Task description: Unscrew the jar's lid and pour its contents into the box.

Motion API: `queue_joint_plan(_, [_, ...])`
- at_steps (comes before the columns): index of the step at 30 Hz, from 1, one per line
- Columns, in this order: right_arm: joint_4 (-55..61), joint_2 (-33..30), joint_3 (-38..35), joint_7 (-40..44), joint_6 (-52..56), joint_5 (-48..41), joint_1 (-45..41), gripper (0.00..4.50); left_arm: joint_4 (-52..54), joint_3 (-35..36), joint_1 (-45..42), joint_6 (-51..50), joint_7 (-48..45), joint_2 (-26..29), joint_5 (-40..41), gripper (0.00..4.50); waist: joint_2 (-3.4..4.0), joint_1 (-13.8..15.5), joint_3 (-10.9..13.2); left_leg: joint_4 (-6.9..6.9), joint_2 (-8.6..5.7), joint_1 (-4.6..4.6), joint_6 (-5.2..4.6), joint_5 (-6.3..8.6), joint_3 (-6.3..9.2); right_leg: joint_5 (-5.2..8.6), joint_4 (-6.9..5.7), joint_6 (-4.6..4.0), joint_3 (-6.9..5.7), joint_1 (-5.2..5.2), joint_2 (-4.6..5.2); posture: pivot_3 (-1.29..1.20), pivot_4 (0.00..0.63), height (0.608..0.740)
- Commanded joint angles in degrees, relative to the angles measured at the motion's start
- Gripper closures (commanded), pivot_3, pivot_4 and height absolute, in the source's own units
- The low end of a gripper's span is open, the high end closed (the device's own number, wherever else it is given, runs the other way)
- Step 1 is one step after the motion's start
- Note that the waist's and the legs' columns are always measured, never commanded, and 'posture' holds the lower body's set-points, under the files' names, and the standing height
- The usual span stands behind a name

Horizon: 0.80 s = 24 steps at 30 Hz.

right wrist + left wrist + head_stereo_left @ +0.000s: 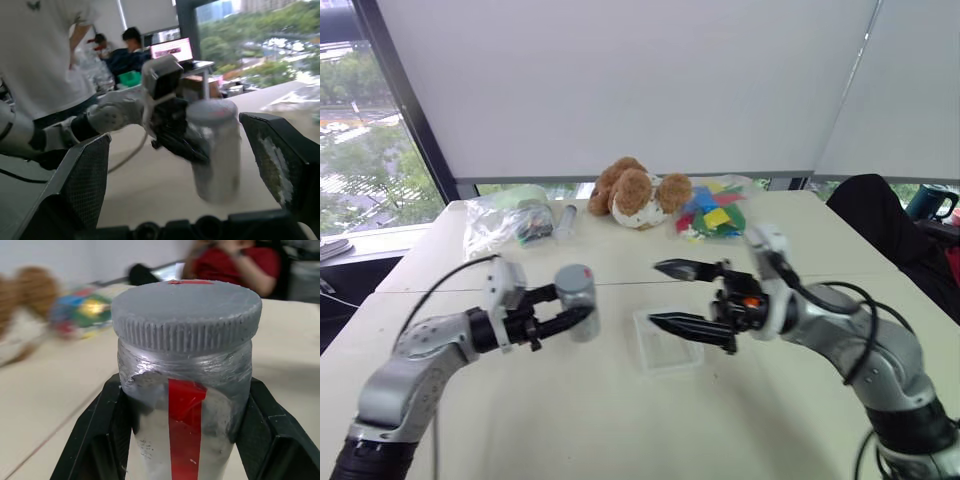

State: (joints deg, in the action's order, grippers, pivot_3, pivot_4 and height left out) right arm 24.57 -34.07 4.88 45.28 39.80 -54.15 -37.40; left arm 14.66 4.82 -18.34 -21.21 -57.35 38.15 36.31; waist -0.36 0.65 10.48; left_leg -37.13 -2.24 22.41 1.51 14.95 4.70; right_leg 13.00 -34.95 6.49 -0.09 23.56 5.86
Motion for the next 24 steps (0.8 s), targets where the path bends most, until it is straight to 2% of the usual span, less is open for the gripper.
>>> queue_joint_plan(1, [-1.51,2.33,3.07,-1.63,2.81,2.67,-4.69,0.00,0.24,-3.40,-2.19,4.11,-2.79,-1.56,-2.73,2.39,0.00,0.01,0.00,0.00,-0.02,0.02,0.00,0.00,-0.01,-0.01,0.00,0.01,0.00,0.02,0.01,0.00,0.150,0.740])
queue_joint_plan(6, [-4.16,4.46,5.47,-1.15,2.68,7.72,-7.75,0.00,-0.91,-6.05,-3.51,7.44,-4.08,-3.84,-5.56,2.39,-0.01,-0.17,0.02,0.00,-0.11,0.04,0.00,0.00,-0.04,-0.07,-0.04,0.13,0.00,0.07,0.00,0.00,0.150,0.740])
queue_joint_plan(17, [-7.76,7.87,7.35,2.52,0.12,14.88,-8.14,0.00,-0.42,-6.69,-3.80,7.46,-3.35,-6.64,-6.86,2.39,-0.01,-1.12,0.02,0.01,-0.09,0.03,-0.01,0.00,-0.01,-0.14,-0.17,0.26,-0.01,0.13,-0.07,0.00,0.150,0.740])
queue_joint_plan(20, [-7.72,8.48,7.03,3.54,-0.29,15.42,-8.29,0.91,0.02,-6.74,-3.55,7.45,-3.39,-6.65,-7.17,2.39,-0.01,-1.39,0.02,0.03,-0.08,0.03,-0.01,0.00,0.01,-0.14,-0.17,0.26,0.00,0.14,-0.08,0.00,0.150,0.740])
queue_joint_plan(22, [-7.59,8.50,6.81,4.52,-0.28,15.54,-8.22,1.92,0.43,-6.64,-3.35,7.25,-3.23,-6.72,-6.95,2.39,-0.01,-1.42,0.02,0.04,-0.06,0.03,-0.01,0.00,0.01,-0.14,-0.19,0.27,0.00,0.17,-0.11,0.00,0.150,0.740])
queue_joint_plan(23, [-7.51,8.37,6.79,5.17,-0.36,15.63,-7.97,2.20,0.67,-6.54,-3.35,6.99,-3.04,-6.89,-6.62,2.39,-0.01,-1.42,0.02,0.05,-0.05,0.03,-0.01,0.00,0.01,-0.14,-0.19,0.27,0.00,0.17,-0.13,0.00,0.150,0.740])
queue_joint_plan(24, [-7.41,7.97,6.97,6.30,-0.75,15.85,-7.60,2.18,0.91,-6.34,-3.47,6.62,-2.75,-7.15,-6.11,2.39,-0.01,-1.42,0.03,0.05,-0.05,0.03,-0.01,0.00,0.01,-0.14,-0.20,0.27,0.00,0.17,-0.13,0.00,0.150,0.740])
